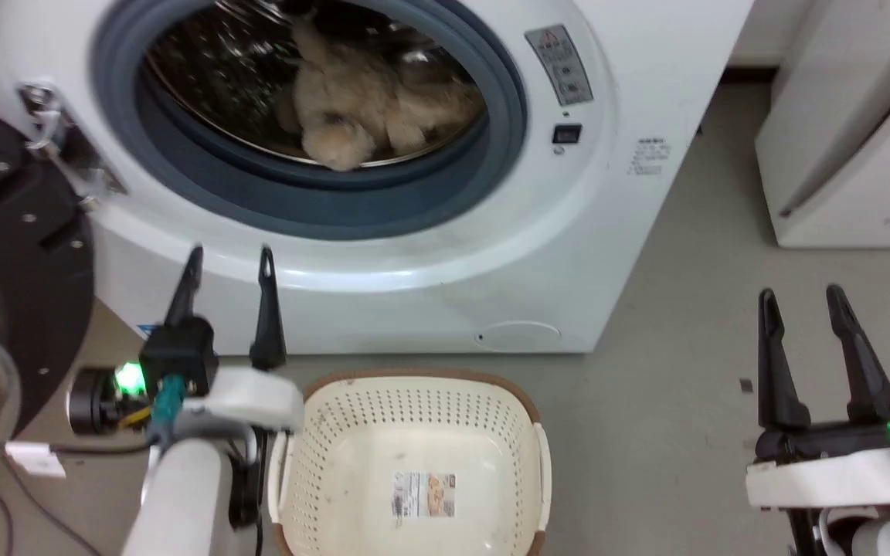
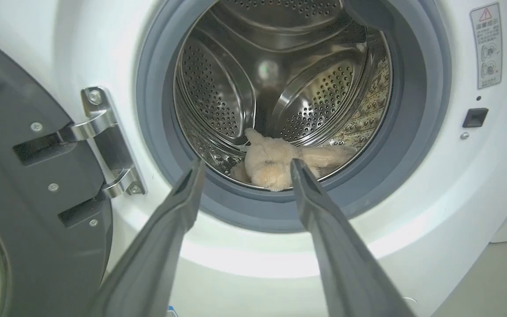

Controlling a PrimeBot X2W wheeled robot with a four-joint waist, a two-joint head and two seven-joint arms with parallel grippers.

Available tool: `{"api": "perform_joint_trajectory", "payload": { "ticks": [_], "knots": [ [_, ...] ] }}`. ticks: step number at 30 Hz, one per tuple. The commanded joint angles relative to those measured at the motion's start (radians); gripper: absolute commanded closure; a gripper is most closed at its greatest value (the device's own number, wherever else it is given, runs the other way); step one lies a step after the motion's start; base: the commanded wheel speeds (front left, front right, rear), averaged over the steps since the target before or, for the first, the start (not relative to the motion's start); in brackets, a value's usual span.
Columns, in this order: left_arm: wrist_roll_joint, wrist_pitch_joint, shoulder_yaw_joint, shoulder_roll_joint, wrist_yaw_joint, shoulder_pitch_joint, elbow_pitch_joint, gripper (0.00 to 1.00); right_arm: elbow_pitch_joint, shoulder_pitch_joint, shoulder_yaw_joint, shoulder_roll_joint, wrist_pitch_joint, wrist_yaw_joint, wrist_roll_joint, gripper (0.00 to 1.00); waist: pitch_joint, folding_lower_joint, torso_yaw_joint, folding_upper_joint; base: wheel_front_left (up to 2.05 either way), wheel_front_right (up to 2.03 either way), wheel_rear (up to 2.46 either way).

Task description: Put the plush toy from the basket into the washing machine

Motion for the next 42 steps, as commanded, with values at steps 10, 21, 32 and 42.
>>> {"api": "perform_joint_trajectory", "payload": {
  "ticks": [10,21,32,42],
  "knots": [
    [0.005,-0.004,-0.007,-0.018,-0.015,0.206,-0.011,0.00,0.033,0.125,-0.007,0.000,-0.004,0.001,0.002,0.00,-0.156,0.0002,0.046,-0.0001,0.00,0.00,0.00],
    [-0.010,0.001,0.018,-0.028,-0.037,0.283,-0.019,1.00,0.040,0.162,-0.004,0.000,0.000,0.000,-0.001,1.00,-0.198,0.0002,0.041,-0.0001,0.00,0.00,0.00],
    [-0.006,0.020,0.019,-0.030,-0.041,0.287,-0.038,1.00,0.040,0.157,0.001,0.000,0.018,0.000,-0.012,1.00,-0.198,0.0002,0.039,-0.0001,0.00,0.00,0.00],
    [-0.001,0.040,0.022,-0.032,-0.046,0.293,-0.060,1.00,0.041,0.151,0.005,0.000,0.039,0.000,-0.025,1.00,-0.198,0.0002,0.035,-0.0001,0.00,0.00,0.00]
  ]
}}
